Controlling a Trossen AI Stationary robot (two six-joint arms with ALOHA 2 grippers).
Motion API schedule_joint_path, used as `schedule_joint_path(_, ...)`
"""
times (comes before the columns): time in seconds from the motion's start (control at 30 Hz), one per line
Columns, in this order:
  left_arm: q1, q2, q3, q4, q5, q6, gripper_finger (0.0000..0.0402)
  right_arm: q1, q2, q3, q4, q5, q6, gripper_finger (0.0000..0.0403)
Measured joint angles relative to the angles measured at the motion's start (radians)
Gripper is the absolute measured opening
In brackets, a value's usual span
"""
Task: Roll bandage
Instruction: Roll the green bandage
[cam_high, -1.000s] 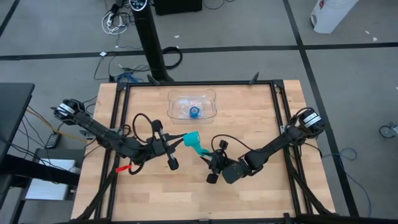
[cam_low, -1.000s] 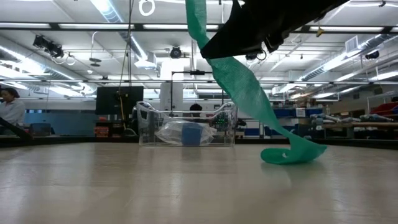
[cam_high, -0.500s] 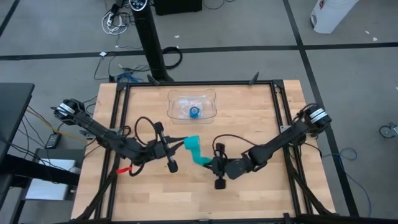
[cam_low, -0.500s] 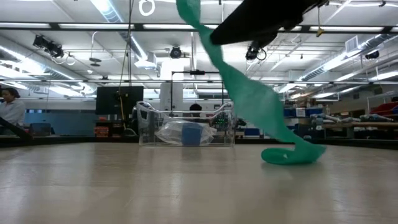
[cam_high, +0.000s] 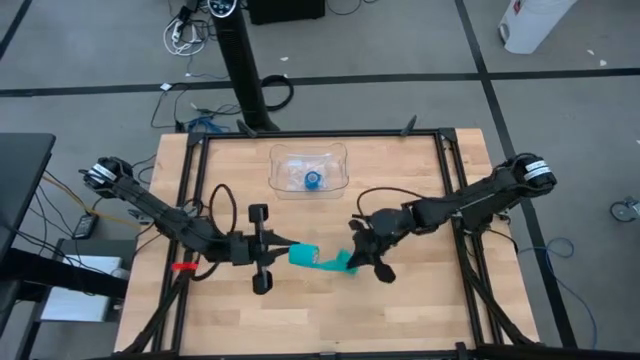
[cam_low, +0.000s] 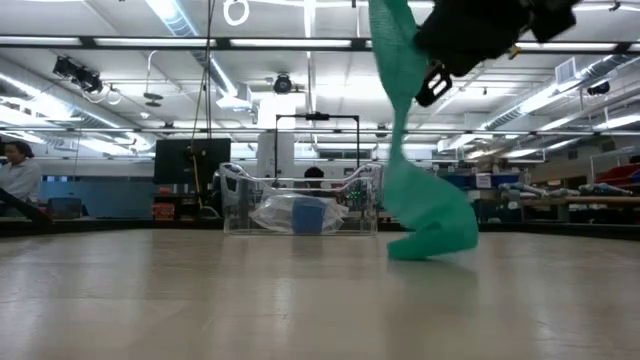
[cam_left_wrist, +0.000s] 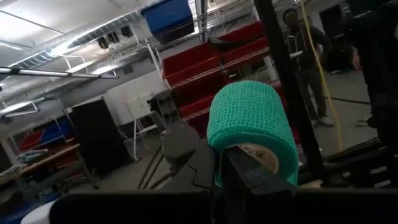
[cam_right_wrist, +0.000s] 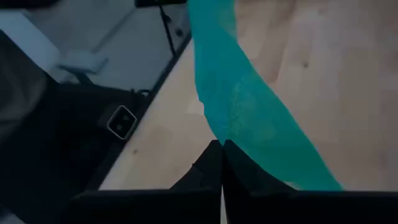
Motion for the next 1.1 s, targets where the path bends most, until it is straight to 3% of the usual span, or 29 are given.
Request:
schedule_joint_path(0.43,0.027,-0.003,0.047,0.029,-0.005,0.132,0.0019,-0.131,0.156,-0.319,0.855,-0.292,0.364,0.0)
schedule_joint_path(0.57,0.044,-0.003,0.089,-0.057,-0.01,0.157,0.0019,-0.159,0.207,-0.356,0.983,-0.336,0.466,0.0)
schedule_joint_path(0.67,0.052,0.005,0.1,-0.087,-0.053,0.154,0.0019,-0.162,0.215,-0.356,0.98,-0.322,0.458,0.0)
schedule_joint_path(1.1,0.052,0.005,0.101,-0.166,-0.241,0.076,0.0019,-0.064,0.162,-0.283,0.957,-0.034,0.292,0.0015)
